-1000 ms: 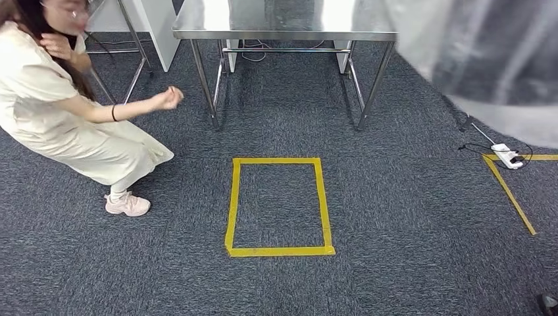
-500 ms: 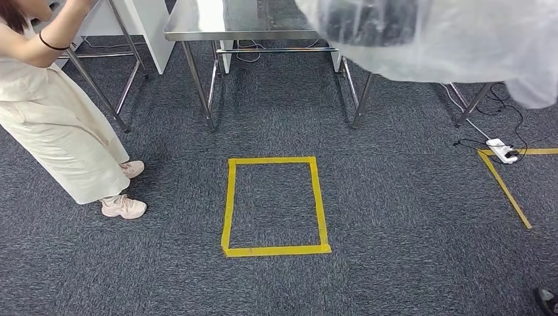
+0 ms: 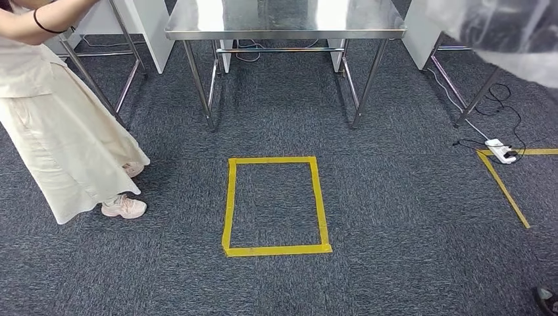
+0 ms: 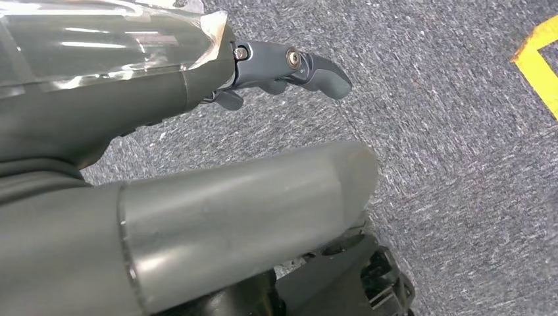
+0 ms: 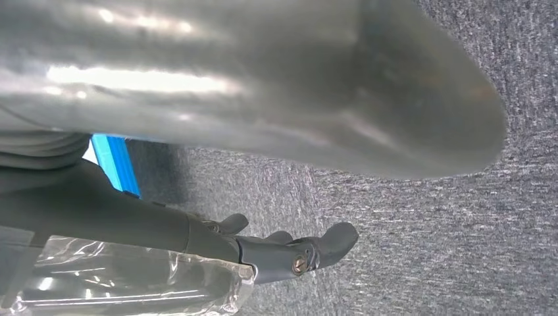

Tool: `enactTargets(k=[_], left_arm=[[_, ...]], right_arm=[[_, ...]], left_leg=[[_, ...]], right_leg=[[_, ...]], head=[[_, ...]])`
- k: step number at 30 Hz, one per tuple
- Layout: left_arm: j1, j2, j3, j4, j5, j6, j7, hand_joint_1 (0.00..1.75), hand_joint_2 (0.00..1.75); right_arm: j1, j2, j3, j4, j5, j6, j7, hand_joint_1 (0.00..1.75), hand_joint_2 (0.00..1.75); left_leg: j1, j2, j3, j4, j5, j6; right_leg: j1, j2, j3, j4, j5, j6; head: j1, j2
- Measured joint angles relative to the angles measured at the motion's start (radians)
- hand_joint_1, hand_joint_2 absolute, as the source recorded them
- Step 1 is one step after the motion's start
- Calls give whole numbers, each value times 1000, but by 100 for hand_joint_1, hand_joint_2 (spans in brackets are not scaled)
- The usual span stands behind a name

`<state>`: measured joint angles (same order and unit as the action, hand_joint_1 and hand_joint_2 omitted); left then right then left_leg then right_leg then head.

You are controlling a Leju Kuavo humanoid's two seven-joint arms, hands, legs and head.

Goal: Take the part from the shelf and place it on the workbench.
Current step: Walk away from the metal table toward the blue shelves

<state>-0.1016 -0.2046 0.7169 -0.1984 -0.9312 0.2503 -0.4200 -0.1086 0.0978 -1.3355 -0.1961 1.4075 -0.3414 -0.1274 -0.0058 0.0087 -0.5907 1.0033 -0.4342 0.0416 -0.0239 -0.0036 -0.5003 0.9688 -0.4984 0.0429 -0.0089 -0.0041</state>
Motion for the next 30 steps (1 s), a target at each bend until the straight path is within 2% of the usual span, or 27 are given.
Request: enactTargets(k=[2,4,5,7,8,9,10,11,12,13,14,15,16,17,18,19,21,23,27,28,30], left_arm=[[0,0,0,0,0,3,0,0,0],[-1,-1,0,0,0,5,0,0,0],[-1,-1,0,0,0,6,0,0,0],[-2,-1,0,0,0,7,0,0,0],[-2,-1,0,0,0,7,0,0,0],[-1,-2,0,0,0,8,0,0,0],[0,-2,0,0,0,8,0,0,0],[0,-2,0,0,0,10,0,0,0],[1,-2,0,0,0,12,0,0,0],[1,-3,0,0,0,14,0,0,0],[1,-2,0,0,0,16,0,0,0],[1,-2,0,0,0,18,0,0,0],[1,-2,0,0,0,19,1,0,0],[1,-1,0,0,0,19,1,0,0],[1,-1,0,0,1,19,1,0,0],[1,-1,0,0,1,19,1,0,0],[1,0,0,0,0,20,1,0,0],[1,0,0,0,0,21,1,0,0],[1,0,0,0,-1,24,1,0,0],[1,0,0,0,-1,24,1,0,0],[1,0,0,0,-1,24,1,0,0]], right_arm=[[1,0,0,0,0,0,0,0,0],[1,-1,0,0,-1,0,0,0,0],[1,-1,0,0,-1,0,0,0,0],[0,-1,0,0,-1,0,0,0,0],[1,0,0,0,-1,0,0,0,0],[2,-1,0,0,-1,0,0,0,0],[4,-2,0,0,-1,0,0,0,0],[6,-3,0,0,-1,0,0,0,0],[6,-4,0,0,-1,0,0,0,0],[6,-5,0,0,-1,0,0,0,0],[6,-5,0,0,-1,0,0,0,0],[5,-5,0,0,-1,1,0,0,0],[6,-4,0,1,-1,1,0,0,0],[7,-3,0,1,-1,1,0,0,0],[8,-4,0,1,-1,2,0,0,0],[9,-4,0,1,-1,2,0,0,0],[9,-4,0,1,-1,2,1,0,0],[9,-4,0,1,-1,2,1,0,0],[9,-4,0,1,-2,2,1,0,0],[9,-5,0,1,-2,2,0,0,0],[9,-5,0,1,-2,2,0,0,0]], left_leg=[[-1,0,0,-7,1,10],[3,0,9,-21,10,21],[4,0,12,-26,15,25],[6,1,10,-31,22,29],[5,1,5,-30,23,29],[5,0,1,-30,25,27],[5,0,-2,-28,27,24],[7,0,-5,-25,28,21],[9,0,-8,-21,29,17],[10,0,-9,-16,30,12],[11,0,-10,-11,30,5],[10,1,-12,-7,29,-2],[8,2,-13,-3,29,-10],[7,3,-15,-1,25,-10],[7,4,-16,0,24,-5],[8,4,-16,0,23,4],[9,5,-16,-1,26,24],[10,4,-15,-2,30,28],[12,4,-16,-4,34,22],[12,4,-16,-4,34,16],[15,4,-16,-6,32,-8]], right_leg=[[3,0,9,4,8,11],[8,1,9,23,-3,13],[8,1,-3,49,-26,8],[7,2,-52,154,-90,-3],[7,3,-80,215,-118,-3],[6,3,-100,257,-135,1],[4,3,-103,266,-138,7],[2,2,-86,234,-123,17],[-2,2,-52,168,-96,30],[-4,2,-20,101,-68,36],[-3,-1,2,49,-52,35],[-1,-4,11,20,-40,28],[0,-6,9,14,-33,13],[1,-9,6,14,-30,2],[0,-9,7,14,-21,-5],[-1,-8,8,14,-15,-10],[3,-8,8,14,-14,-12],[7,-8,7,14,-13,-15],[11,-8,5,15,-13,-17],[12,-8,4,15,-14,-18],[14,-8,3,16,-16,-21]], head=[[0,0],[1,0],[3,0],[12,0],[16,0],[18,0],[19,0],[20,0],[21,0],[22,0],[24,0],[26,0],[26,0],[24,0],[20,0],[15,0],[9,0],[5,0],[1,0],[1,0],[1,0]])
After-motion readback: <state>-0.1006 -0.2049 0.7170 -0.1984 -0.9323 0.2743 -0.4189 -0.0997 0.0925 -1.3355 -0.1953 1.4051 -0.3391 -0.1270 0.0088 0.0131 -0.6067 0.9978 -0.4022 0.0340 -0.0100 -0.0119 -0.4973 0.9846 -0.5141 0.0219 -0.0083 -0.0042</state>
